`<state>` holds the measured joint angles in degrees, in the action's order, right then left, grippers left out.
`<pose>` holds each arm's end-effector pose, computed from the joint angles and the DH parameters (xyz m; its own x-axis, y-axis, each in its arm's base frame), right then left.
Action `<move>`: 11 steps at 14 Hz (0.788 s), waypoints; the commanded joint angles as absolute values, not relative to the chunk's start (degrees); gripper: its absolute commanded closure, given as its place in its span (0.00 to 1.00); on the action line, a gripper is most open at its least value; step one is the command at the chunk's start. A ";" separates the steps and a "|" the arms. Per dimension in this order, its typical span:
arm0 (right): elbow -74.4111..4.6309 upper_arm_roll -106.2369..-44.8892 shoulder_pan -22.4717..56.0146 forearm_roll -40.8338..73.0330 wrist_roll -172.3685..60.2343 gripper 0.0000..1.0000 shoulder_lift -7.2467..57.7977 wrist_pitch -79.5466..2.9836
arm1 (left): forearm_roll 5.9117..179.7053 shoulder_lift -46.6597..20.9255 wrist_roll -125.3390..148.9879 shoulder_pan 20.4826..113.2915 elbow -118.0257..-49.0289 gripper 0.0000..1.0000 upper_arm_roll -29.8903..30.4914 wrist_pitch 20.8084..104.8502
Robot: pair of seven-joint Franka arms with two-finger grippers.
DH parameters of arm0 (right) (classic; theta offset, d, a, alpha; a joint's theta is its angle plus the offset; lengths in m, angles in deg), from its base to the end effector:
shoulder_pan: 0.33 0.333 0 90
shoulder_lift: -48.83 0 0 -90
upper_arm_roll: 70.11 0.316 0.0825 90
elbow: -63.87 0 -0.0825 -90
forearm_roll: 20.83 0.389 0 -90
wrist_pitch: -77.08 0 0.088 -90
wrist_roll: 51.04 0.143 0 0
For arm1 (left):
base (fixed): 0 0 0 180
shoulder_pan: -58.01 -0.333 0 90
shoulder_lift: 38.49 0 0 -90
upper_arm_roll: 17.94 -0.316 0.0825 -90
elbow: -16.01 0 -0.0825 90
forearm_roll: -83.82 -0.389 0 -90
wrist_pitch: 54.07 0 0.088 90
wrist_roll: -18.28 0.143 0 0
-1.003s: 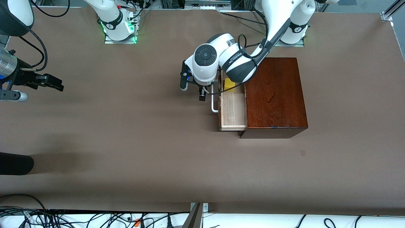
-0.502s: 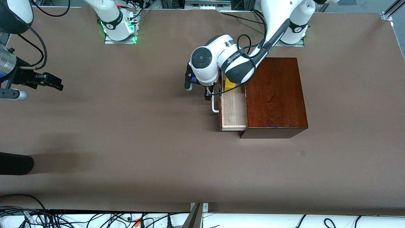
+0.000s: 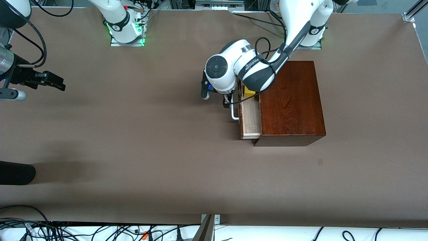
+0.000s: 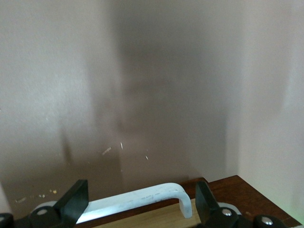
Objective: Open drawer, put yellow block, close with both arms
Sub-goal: 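Push the drawer shut with the left gripper while the right gripper returns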
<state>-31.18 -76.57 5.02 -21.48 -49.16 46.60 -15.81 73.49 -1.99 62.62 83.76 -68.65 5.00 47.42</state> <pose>0.5677 -0.0117 0.5289 0.9958 -0.0518 -0.0757 -0.0505 -0.9986 0.0181 0.4814 -0.4640 0.2672 -0.0973 -0.9836 -0.1519 -0.9656 0.0563 0.2539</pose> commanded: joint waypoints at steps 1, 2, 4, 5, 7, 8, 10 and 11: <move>-30.97 -76.18 4.51 -22.07 -49.72 0.00 47.25 -15.21 | 71.25 -3.07 63.45 80.43 -69.51 0.00 3.42 41.39; -30.97 -76.18 4.51 -22.06 -49.72 0.00 47.25 -15.04 | 71.25 -3.16 63.45 79.82 -69.42 0.00 3.42 40.86; -30.97 -76.18 4.51 -22.06 -49.72 0.00 47.07 -14.94 | 71.25 -3.16 63.45 78.58 -69.60 0.00 3.42 40.06; -30.97 -76.09 4.51 -22.06 -49.72 0.00 46.98 -15.12 | 71.25 -3.16 63.45 78.06 -69.60 0.00 3.42 40.06; -30.97 -76.18 4.51 -21.80 -49.63 0.00 47.07 -14.86 | 71.25 -3.16 63.45 77.96 -69.60 0.00 3.42 40.06; -30.88 -76.18 4.51 -21.80 -49.63 0.00 47.07 -14.77 | 71.25 -3.16 63.45 77.96 -69.51 0.00 3.51 40.06; -30.88 -76.09 4.51 -21.80 -49.45 0.00 47.07 -14.86 | 71.34 -3.16 63.54 77.96 -69.42 0.00 3.60 40.06; -30.88 -76.09 4.51 -21.71 -49.45 0.00 47.16 -14.77 | 72.03 -3.24 63.45 77.96 -69.07 0.00 3.68 40.06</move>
